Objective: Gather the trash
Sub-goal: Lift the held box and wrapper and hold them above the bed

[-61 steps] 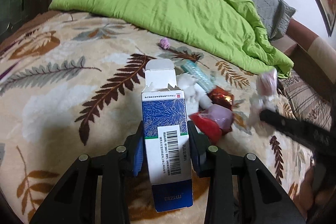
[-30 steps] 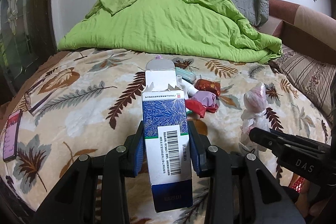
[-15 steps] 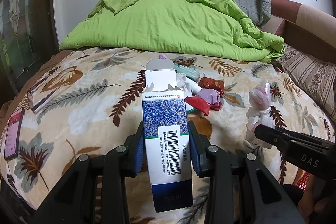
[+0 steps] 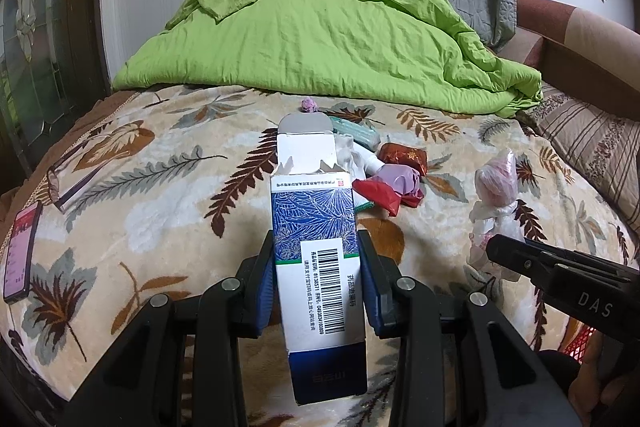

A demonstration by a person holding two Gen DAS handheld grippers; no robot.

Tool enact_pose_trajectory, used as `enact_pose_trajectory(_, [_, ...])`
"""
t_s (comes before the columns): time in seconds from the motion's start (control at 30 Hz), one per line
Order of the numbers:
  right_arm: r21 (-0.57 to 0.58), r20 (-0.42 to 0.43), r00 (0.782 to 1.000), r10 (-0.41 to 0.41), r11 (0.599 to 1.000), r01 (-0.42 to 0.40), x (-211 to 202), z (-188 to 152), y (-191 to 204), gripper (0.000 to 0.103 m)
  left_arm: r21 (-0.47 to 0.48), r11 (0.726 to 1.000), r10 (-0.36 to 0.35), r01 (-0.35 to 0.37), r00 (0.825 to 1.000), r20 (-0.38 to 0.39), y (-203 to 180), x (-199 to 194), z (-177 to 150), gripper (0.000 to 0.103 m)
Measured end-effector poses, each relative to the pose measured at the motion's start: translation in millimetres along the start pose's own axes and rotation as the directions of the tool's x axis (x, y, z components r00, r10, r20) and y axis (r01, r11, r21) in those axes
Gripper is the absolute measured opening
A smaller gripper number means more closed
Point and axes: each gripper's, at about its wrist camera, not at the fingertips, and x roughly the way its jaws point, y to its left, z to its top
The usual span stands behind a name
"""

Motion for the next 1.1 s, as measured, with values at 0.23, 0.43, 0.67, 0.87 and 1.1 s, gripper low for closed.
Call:
enact_pose_trajectory(0.23, [0.0,0.0,1.0,-0.001,1.0,0.001,0.1,0.1,0.3,0.037,0.0,1.0,-0.001,0.001,1.0,0.0,-0.7,0.8,-1.3,0.036])
enact_pose_trajectory(0.43, [0.0,-0.002,1.0,-0.001,1.0,0.001,0.7,-0.2,0.4,0.037,-0.003,1.0,0.001,-0.001,1.0,0.0,-1.5,0.1,-1.0,0.036])
enact_pose_trajectory(0.67, [-0.002,-0.004,1.0,-0.001,1.0,0.001,0.7,-0.4,0.3,0.037,-0.003,1.0,0.0,0.0,1.0,0.0,-1.2,0.5,-0.9,0.036])
enact_pose_trajectory(0.87, [-0.002,-0.005,1.0,-0.001,1.0,0.001,1.5,-0.9,0.3,0.037,-0.004,1.0,-0.001,0.001,1.0,-0.001,-0.9,0.9,-1.3,0.036])
enact_pose_trajectory(1.1, [-0.003,-0.005,1.0,-0.001,1.0,0.001,1.7,-1.0,0.4,0.037,-0.002,1.0,-0.002,0.002,1.0,-0.002,-1.0,1.8,-1.2,0.036])
